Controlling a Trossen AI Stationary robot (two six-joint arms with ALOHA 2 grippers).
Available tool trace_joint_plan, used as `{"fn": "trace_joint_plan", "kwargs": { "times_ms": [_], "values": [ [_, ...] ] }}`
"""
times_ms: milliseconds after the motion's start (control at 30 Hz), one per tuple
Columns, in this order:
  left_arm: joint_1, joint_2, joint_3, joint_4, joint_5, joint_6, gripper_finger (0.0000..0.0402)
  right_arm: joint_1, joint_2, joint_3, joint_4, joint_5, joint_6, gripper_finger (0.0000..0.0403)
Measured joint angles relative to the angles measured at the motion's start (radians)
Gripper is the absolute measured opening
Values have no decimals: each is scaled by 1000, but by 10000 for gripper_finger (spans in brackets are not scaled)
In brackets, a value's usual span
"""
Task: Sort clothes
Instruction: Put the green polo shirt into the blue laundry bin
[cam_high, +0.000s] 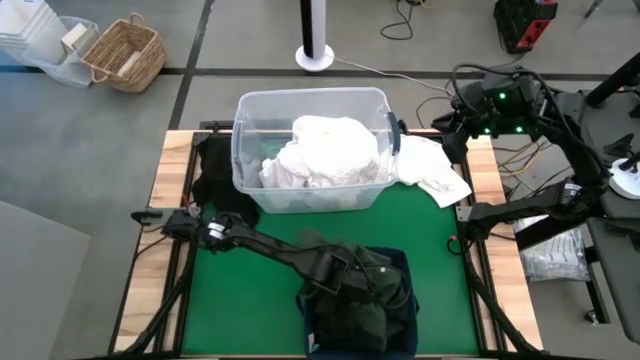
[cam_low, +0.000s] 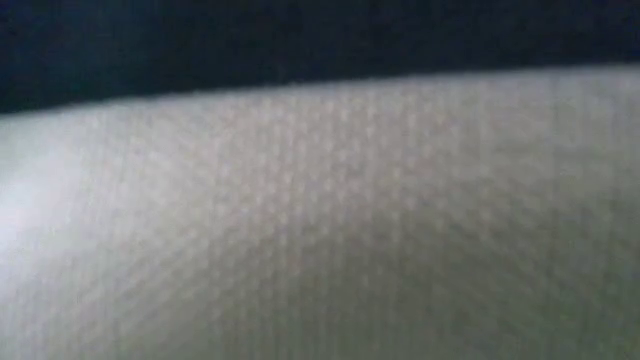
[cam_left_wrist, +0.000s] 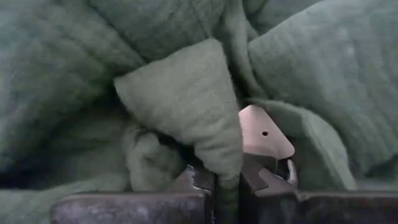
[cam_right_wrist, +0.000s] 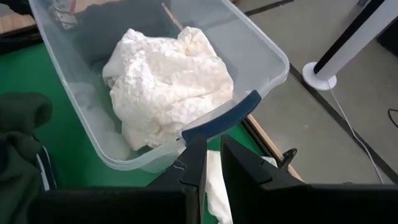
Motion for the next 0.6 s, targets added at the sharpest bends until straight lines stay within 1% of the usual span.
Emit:
{"fn": "trace_joint_plan", "kwargs": {
  "times_ms": [167, 300, 433, 500, 600],
  "values": [
    [0, 31, 0, -6, 1, -6, 0, 0, -5, -25, 3, -4, -6, 38],
    [-3, 46, -2, -6, 25, -8, 0, 0, -5, -32, 4, -4, -11, 38],
    [-2, 29, -2, 12, 87, 7, 0, 0, -6, -35, 10, -4, -15, 38],
    [-3, 15, -3, 16, 104, -4, 5, 0, -8, -35, 23, -4, -16, 38],
    [-4, 0, 4, 17, 133, -21, 25, 0, -10, -34, 47, -4, -17, 38]
  ]
}}
